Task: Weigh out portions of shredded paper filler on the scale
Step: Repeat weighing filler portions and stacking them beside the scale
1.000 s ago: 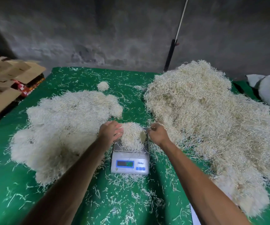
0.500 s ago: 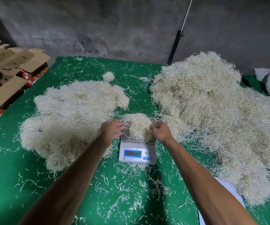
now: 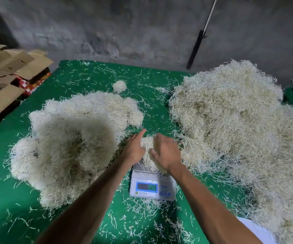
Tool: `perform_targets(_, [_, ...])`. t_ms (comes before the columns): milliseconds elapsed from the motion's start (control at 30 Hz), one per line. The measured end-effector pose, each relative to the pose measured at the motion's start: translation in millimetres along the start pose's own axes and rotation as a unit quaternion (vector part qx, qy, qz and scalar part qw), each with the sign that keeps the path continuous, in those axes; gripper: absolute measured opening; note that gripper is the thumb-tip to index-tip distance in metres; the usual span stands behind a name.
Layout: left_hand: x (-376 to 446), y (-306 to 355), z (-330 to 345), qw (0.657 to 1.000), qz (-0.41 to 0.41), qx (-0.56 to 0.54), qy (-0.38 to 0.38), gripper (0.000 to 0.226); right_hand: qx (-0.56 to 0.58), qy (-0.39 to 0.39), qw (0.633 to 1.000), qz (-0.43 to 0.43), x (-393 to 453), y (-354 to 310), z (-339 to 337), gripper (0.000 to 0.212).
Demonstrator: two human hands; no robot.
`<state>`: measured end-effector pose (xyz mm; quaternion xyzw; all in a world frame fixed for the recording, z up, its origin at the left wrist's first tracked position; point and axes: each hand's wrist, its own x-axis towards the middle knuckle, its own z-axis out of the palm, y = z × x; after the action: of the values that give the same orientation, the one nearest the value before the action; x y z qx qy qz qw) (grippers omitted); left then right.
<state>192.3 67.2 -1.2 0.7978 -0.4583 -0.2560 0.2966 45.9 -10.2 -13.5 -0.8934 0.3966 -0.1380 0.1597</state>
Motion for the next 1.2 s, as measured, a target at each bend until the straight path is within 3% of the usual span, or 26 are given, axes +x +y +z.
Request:
perform_targets(67, [13.2, -6.3, 4.7, 1.000, -0.007, 0.008, 0.024, 0.059, -0.034, 0.007, 0.998, -0.050, 10.5, -1.7, 7.2, 0.038])
perform_targets(200, [25.6, -2.9, 4.2, 1.000, 0.024, 0.002, 0.015, 0.015, -0.045, -0.036, 0.995, -0.076, 27.0, -2.7, 22.7, 0.046])
perform_targets(300, [27.5, 13.5, -9.4, 0.999, 0.044, 0.014, 0.006, 0.015, -0.069, -0.072, 0.995, -0.014, 38.5, 4.4, 19.8, 0.020])
perform_targets(400, [20.1, 39.9, -41.0, 0.987, 0.155, -0.032, 0.019, 0.026, -0.105, -0.150, 0.981, 0.062, 38.5, 19.0, 10.2, 0.006])
perform_targets(533, [19.3, 68.8, -92.7, 0.971, 0.183, -0.154, -0.001, 0.015, -0.113, -0.150, 0.979, 0.080, 27.2, 25.4, 1.1, 0.029])
perform_targets(600, [21.0, 75.5, -100.0, 0.954, 0.082, -0.288, 0.031, 0.016, -0.073, -0.132, 0.985, 0.081, 23.9, 17.5, -7.2, 0.034])
perform_targets(667, [17.3, 75.4, -97.8, 0.927, -0.059, -0.370, 0.015, 0.014, -0.043, -0.088, 0.993, 0.067, 25.9, 6.6, -18.1, 0.037])
perform_targets(767, [13.9, 70.8, -97.4, 0.920, -0.084, -0.380, 0.052, 0.040, -0.021, -0.012, 0.999, 0.024, 34.1, -4.8, -36.7, 0.030])
perform_targets(900, [5.2, 83.3, -110.4, 0.871, -0.094, -0.481, 0.038, 0.047, -0.021, 0.018, 1.000, 0.001, 39.6, -15.5, -57.4, 0.028])
perform_targets(1000, [-2.0, 91.6, -112.8, 0.888, -0.087, -0.450, 0.046, 0.054, 0.086, 0.022, 0.996, -0.004, 40.6, -32.1, -72.9, 0.031])
perform_targets(1100, [-7.5, 99.6, -112.6, 0.924, -0.084, -0.369, 0.058, 0.050, 0.276, 0.011, 0.961, -0.019, 41.8, -51.0, -89.0, 0.055])
perform_targets(1200, [-11.0, 108.1, -106.9, 0.911, -0.083, -0.404, 0.020, 0.041, 0.405, 0.042, 0.913, -0.011, 44.5, -60.8, -106.5, 0.063])
